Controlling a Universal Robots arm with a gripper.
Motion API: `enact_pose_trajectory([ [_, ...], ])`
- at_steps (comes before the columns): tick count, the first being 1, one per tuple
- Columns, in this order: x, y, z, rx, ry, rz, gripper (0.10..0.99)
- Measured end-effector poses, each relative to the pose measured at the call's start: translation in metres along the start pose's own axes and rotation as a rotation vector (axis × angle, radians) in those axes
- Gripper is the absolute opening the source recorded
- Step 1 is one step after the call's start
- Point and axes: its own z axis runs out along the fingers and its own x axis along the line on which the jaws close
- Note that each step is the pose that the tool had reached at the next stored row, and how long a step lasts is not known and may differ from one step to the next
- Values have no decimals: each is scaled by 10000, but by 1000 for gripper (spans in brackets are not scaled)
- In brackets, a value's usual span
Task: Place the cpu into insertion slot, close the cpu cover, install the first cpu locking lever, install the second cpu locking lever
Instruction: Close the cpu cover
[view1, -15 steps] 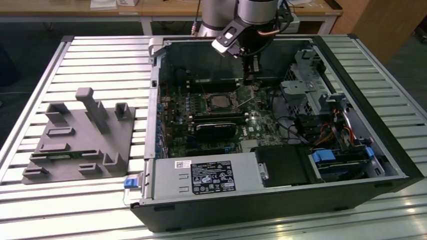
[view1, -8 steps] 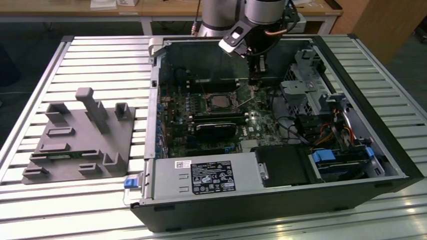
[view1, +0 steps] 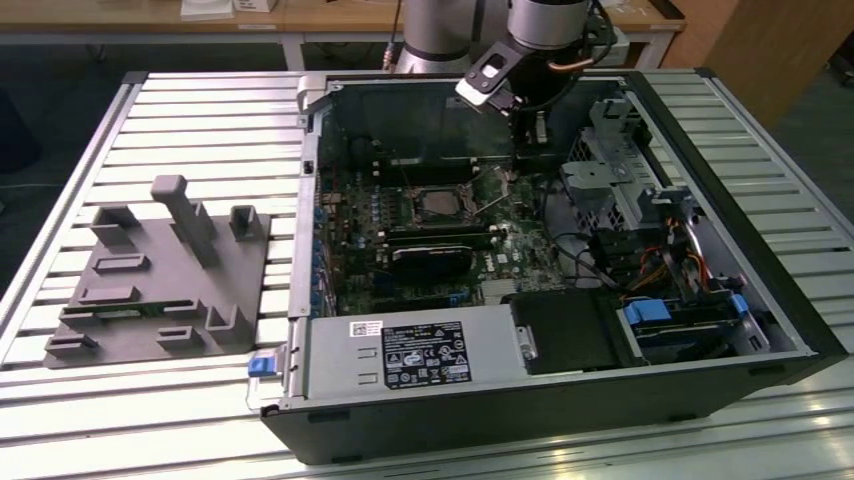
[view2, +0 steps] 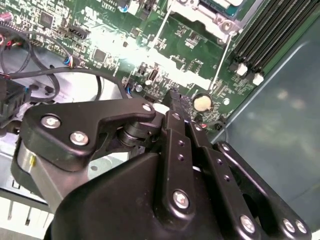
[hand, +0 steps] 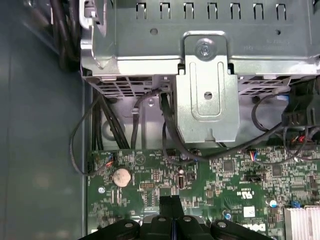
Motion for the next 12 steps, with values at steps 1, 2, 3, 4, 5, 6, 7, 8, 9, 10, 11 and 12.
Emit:
enact_pose_trajectory([
  [1,1,2,11,0,-6,0,106],
  [2,1,2,40,-1,-14,0,106],
  [3,2,3,56,-1,-17,0,106],
  [4,2,4,71,-1,-19,-1,106],
  [5,3,7,87,0,-22,-2,106],
  [6,3,10,103,1,-23,-1,106],
  [7,3,14,118,3,-25,-1,106],
  [8,4,18,132,4,-25,-2,106],
  [9,5,23,145,7,-27,-1,106],
  [10,5,26,159,8,-27,-1,106],
  [11,6,30,172,10,-28,-1,106],
  [12,6,33,185,12,-29,-1,106],
])
